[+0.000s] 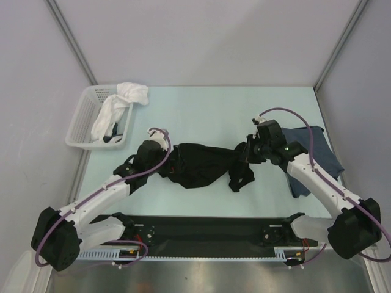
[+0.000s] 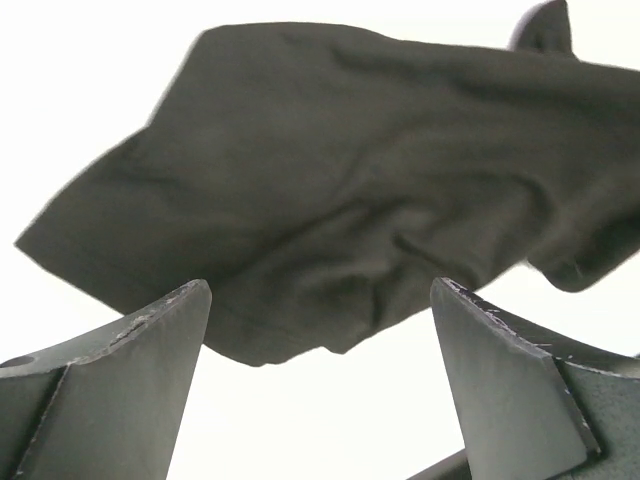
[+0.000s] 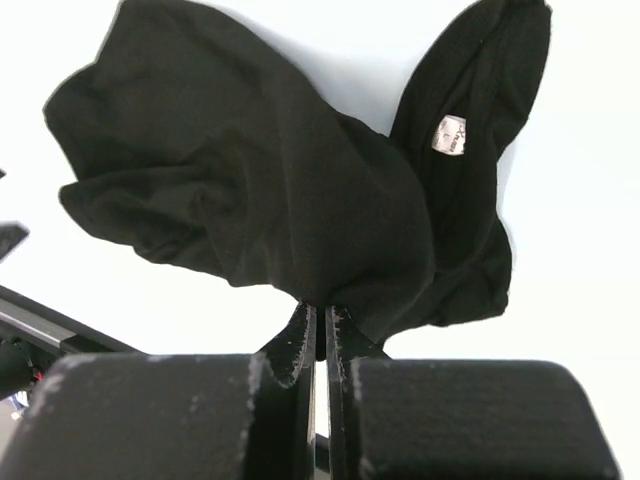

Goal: Fold and stack the tank tops
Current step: Flatten the tank top out

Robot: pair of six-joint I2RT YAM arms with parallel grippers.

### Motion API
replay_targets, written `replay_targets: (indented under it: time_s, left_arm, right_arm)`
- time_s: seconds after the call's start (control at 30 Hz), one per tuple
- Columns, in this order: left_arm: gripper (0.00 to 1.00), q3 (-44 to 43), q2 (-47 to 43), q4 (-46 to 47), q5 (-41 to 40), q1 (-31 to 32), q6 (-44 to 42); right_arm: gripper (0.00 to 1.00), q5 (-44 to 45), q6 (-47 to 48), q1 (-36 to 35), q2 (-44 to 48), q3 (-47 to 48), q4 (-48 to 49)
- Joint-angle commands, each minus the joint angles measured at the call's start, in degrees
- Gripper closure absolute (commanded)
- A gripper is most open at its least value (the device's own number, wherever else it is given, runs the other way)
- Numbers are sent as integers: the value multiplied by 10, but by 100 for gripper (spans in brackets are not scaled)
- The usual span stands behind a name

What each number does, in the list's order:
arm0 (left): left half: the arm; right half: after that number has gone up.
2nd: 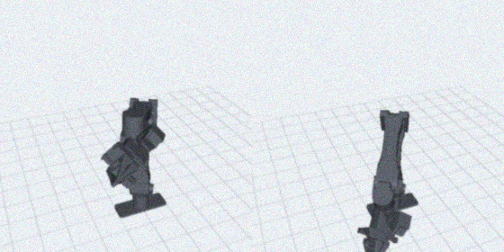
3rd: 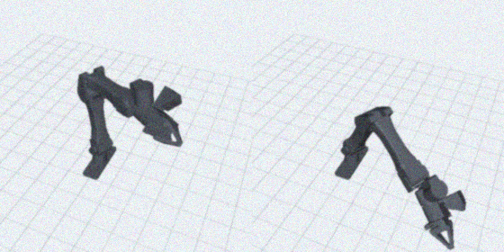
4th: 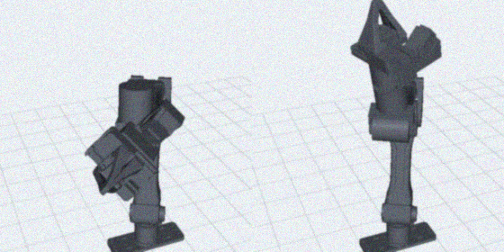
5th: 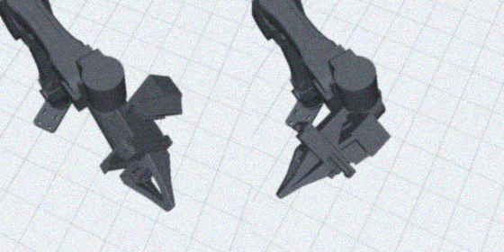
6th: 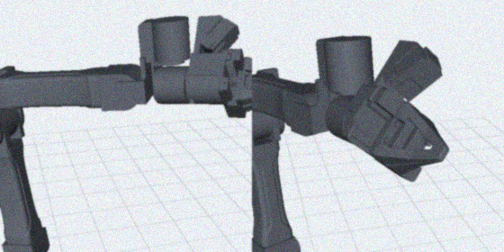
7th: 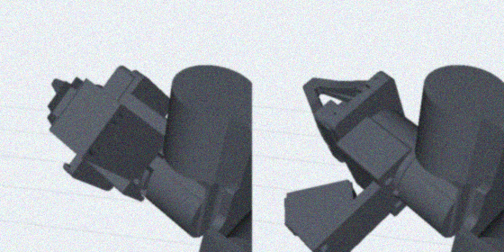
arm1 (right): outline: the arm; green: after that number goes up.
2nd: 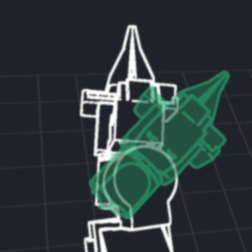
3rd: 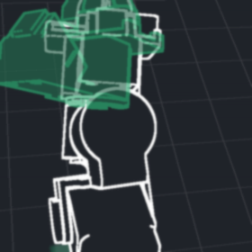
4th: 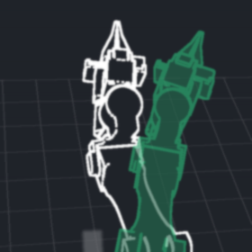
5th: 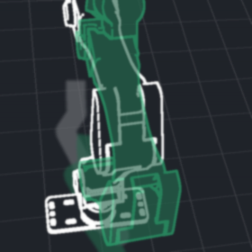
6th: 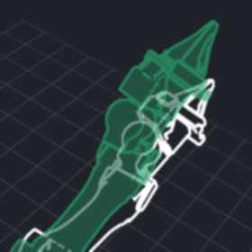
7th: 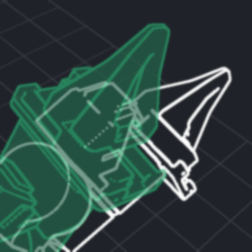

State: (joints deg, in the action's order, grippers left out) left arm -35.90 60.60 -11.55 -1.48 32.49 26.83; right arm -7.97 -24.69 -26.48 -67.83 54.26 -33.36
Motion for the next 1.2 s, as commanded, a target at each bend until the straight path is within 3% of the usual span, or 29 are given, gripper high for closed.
replay_targets:
  time_s: [0.0, 0.3, 0.43, 0.5, 0.53, 0.6, 0.77, 0.87, 0.97, 1.0, 1.07, 1.1, 1.13, 1.17]
  left_arm:
    - [3, 10, -11, 2, -13, 44, -19]
    - [4, 5, 22, -72, -69, 80, 21]
    - [13, 17, 8, -88, -71, 109, 52]
    - [18, 35, 9, -60, -29, 122, 62]
    - [27, 43, 10, -47, -15, 122, 65]
    - [31, 54, 22, -23, -5, 129, 75]
    - [31, 39, 72, -3, -2, 129, 73]
    - [26, 19, 114, 8, -10, 130, 67]
    - [30, -1, 160, 21, -18, 130, 63]
    - [33, -6, 173, 23, -18, 129, 64]
    - [61, -23, 207, 23, -33, 129, 64]
    - [75, -29, 213, 3, -55, 129, 66]
    - [99, -38, 202, -15, -89, 129, 78]
    - [100, -38, 183, -33, -113, 129, 81]
  right_arm:
    - [100, -49, 28, 15, -31, 16, 27]
    - [100, -67, 29, 31, -71, 14, 57]
    - [100, -65, 28, 31, -77, 8, 64]
    - [100, -66, 28, 32, -80, 8, 66]
    - [100, -67, 28, 31, -81, 7, 69]
    - [100, -68, 28, 32, -85, 6, 70]
    - [100, -72, 26, 32, -87, 7, 73]
    - [100, -73, 27, 31, -85, 5, 70]
    - [100, -71, 28, 32, -83, 3, 67]
    - [100, -71, 28, 32, -81, 2, 66]
    - [100, -72, 30, 32, -78, 1, 63]
    - [100, -72, 31, 33, -75, -2, 60]
    - [100, -69, 32, 32, -72, -5, 57]
    - [100, -67, 35, 33, -66, -8, 53]
